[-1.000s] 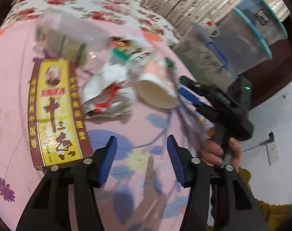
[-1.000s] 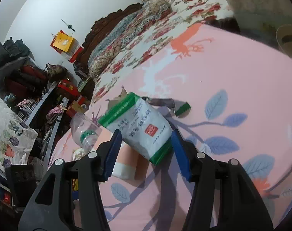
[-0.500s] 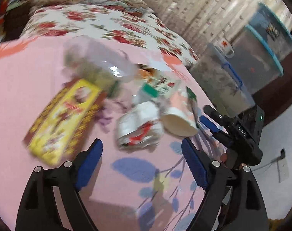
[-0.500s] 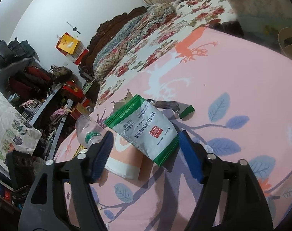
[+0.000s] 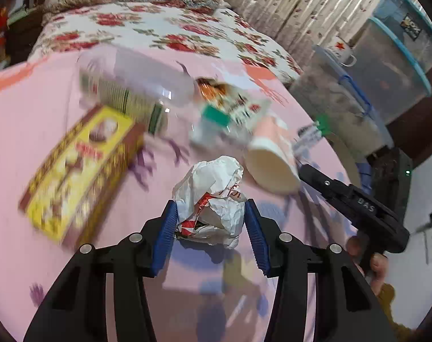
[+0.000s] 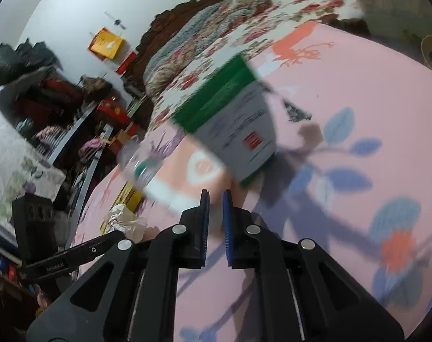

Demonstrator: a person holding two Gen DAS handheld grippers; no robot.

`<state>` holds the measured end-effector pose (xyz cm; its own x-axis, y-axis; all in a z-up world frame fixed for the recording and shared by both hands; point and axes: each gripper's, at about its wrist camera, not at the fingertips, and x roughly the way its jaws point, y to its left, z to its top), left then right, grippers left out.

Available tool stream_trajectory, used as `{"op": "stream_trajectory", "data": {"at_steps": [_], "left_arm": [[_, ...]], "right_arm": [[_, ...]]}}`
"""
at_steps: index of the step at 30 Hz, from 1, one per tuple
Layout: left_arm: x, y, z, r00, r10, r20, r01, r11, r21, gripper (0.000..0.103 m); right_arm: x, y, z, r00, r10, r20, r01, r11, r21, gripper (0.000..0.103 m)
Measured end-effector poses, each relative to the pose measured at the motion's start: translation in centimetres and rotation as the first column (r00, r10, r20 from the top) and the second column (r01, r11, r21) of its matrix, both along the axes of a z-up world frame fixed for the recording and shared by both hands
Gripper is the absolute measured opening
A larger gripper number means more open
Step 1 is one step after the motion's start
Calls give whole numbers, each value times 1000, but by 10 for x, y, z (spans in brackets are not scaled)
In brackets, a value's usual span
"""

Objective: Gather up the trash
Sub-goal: 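Grasp crumpled white wrapper with left tool while right tool grasps green-white packet, then carry wrapper with left tool while right tool carries packet, release both into beige bin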

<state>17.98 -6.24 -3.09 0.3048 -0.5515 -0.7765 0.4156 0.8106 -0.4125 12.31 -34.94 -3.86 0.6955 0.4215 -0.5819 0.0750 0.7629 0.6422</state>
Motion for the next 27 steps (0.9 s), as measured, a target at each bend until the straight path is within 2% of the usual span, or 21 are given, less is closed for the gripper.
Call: {"op": "stream_trajectory", "data": {"at_steps": [6,10,11,12,13,14,15,18,23,24,27], "left_arm": [[-32,21,-5,996,-44,-83,36,994,-99,46],[-43,21,-6,997,-51,-64,44,994,-102,47],[-45,19,-6,997,-48,-59,42,994,-96,47],[-45,18,-5,997,-46,-57,40,995,-94,47],[-46,16,-5,998,-45,-53,40,995,-88,48],[-46,15,-5,998,-44,-47,40,996,-81,48],[-47,13,-5,998,-44,-43,40,996,-77,48],[-46,15,-6,998,-44,-40,41,996,-81,48],[-45,15,-6,998,-43,-41,39,996,-84,49],[-45,15,-6,998,-44,-39,41,996,-83,49],[-44,14,-7,998,-47,-37,44,996,-79,49]], "right_arm": [[-51,23,8,998,63,28,-62,997,-36,12],[-67,7,9,999,-9,32,9,1000,-6,18],[-70,-3,10,998,-47,31,46,998,35,39],[-72,-10,10,996,-81,33,78,995,64,82],[-76,-17,12,991,-125,49,120,988,95,93],[-83,-24,14,983,-167,72,159,981,116,91],[-85,-30,17,982,-177,73,168,980,108,85],[-87,-45,15,977,-209,33,207,976,64,70],[-81,-74,-9,959,-275,-75,282,953,114,60],[-78,-78,-12,956,-281,-81,289,951,113,56],[-62,-77,-13,963,-253,-89,260,962,83,55]]}}
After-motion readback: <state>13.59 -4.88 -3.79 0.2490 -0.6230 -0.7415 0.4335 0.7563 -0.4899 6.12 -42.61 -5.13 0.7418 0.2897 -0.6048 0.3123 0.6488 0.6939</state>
